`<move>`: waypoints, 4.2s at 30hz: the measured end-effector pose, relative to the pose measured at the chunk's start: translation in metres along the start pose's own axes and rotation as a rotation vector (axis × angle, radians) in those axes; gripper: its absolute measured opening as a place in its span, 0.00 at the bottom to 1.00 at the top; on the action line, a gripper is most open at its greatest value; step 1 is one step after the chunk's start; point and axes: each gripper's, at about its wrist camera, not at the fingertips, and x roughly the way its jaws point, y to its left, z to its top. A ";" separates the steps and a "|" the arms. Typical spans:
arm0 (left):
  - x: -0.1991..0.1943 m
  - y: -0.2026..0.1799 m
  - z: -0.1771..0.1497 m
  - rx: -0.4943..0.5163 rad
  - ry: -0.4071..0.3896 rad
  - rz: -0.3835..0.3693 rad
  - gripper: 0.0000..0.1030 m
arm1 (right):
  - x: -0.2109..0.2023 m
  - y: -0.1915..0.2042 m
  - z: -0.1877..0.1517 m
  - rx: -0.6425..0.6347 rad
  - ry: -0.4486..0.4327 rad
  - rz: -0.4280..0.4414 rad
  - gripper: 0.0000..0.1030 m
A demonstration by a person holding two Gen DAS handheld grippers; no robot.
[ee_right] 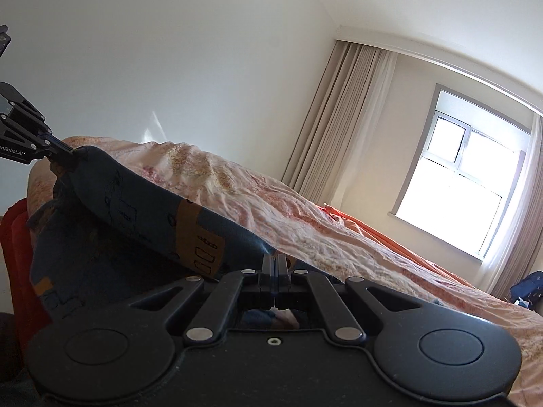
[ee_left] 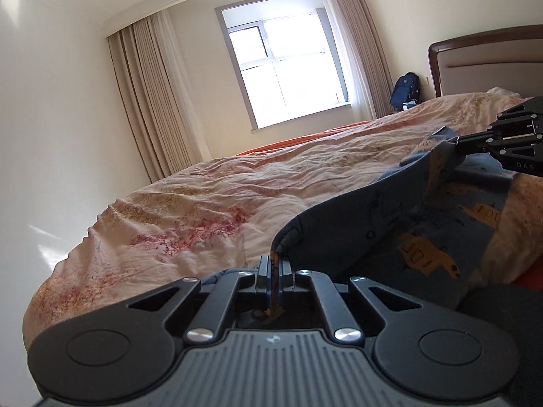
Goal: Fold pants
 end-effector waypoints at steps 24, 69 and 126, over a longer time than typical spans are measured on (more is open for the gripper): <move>0.002 -0.028 -0.060 0.014 0.130 -0.049 0.04 | -0.032 0.033 -0.072 0.104 0.077 -0.018 0.00; 0.077 -0.243 0.078 -0.001 0.000 -0.230 0.89 | 0.002 -0.214 -0.157 0.590 0.467 -0.151 0.20; 0.078 -0.231 0.067 -0.015 0.068 -0.316 0.00 | -0.040 -0.241 -0.152 0.782 0.275 -0.336 0.05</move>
